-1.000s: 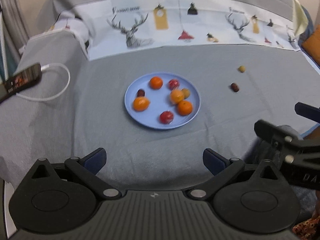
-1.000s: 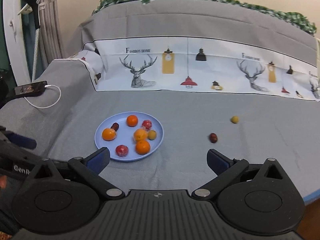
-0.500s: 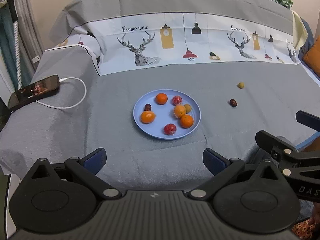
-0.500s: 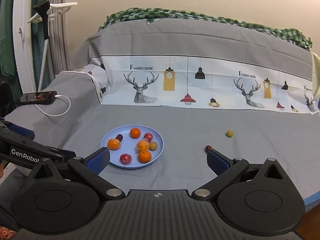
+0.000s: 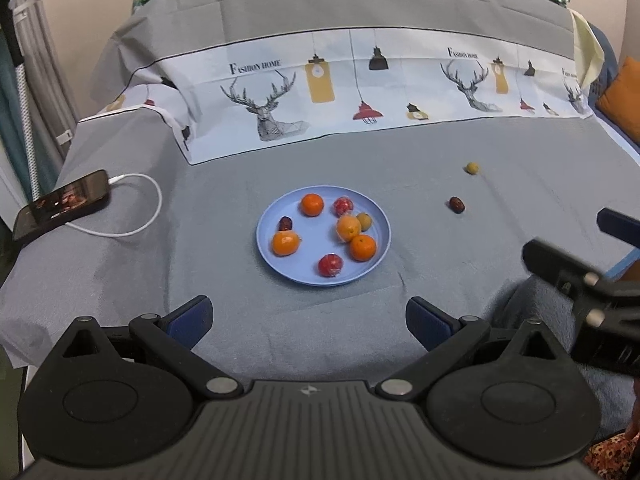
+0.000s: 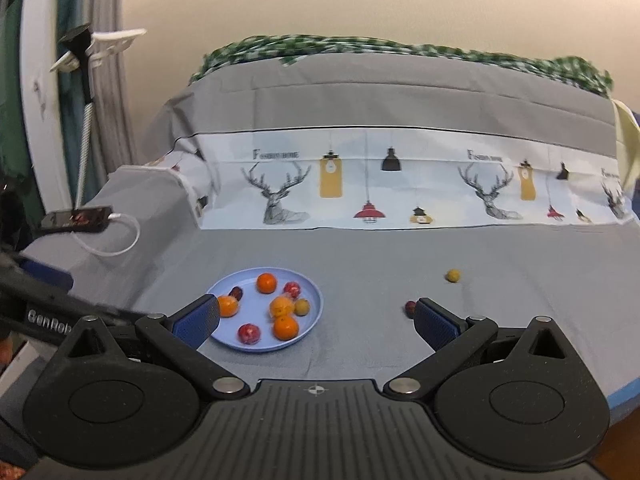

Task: Organize fruits
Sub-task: 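Move both open grippers toward the last jujube and yellow fruit, then grasp the red jujube with the left gripper while the right grasps the yellow fruit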

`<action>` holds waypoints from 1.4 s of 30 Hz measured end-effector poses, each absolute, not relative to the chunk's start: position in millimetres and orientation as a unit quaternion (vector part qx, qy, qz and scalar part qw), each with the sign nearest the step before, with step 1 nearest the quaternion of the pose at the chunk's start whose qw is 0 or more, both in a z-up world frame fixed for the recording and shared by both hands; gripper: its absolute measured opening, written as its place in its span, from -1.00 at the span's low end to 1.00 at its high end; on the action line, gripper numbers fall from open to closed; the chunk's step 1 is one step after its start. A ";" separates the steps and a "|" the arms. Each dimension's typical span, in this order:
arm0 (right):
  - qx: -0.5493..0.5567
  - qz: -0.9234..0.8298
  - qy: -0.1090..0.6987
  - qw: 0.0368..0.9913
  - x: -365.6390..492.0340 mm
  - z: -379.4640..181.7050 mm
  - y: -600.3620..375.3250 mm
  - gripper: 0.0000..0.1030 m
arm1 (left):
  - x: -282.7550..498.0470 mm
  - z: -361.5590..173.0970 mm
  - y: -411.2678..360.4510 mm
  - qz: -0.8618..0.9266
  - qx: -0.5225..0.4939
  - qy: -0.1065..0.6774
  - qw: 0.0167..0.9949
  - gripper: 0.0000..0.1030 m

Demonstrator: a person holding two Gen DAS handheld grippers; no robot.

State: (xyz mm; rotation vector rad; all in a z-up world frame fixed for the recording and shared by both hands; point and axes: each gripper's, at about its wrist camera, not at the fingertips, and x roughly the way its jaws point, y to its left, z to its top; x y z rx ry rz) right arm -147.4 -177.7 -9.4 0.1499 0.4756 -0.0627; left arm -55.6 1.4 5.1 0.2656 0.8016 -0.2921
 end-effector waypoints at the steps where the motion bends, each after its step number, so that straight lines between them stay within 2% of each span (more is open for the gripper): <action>1: 0.079 -0.035 0.234 0.968 -147.2 -9.2 -182.0 0.98 | -54.7 4.5 -1.1 -0.142 0.129 0.387 0.902 0.99; 20: 0.098 -0.187 0.231 0.950 -152.0 -27.9 -303.5 0.98 | -5.9 -13.7 -121.1 -0.213 0.127 0.389 0.887 0.99; 42: 0.136 -0.268 0.298 0.906 -96.5 -106.6 -418.9 0.98 | 71.4 -96.3 -257.3 -0.246 0.156 0.418 0.861 0.99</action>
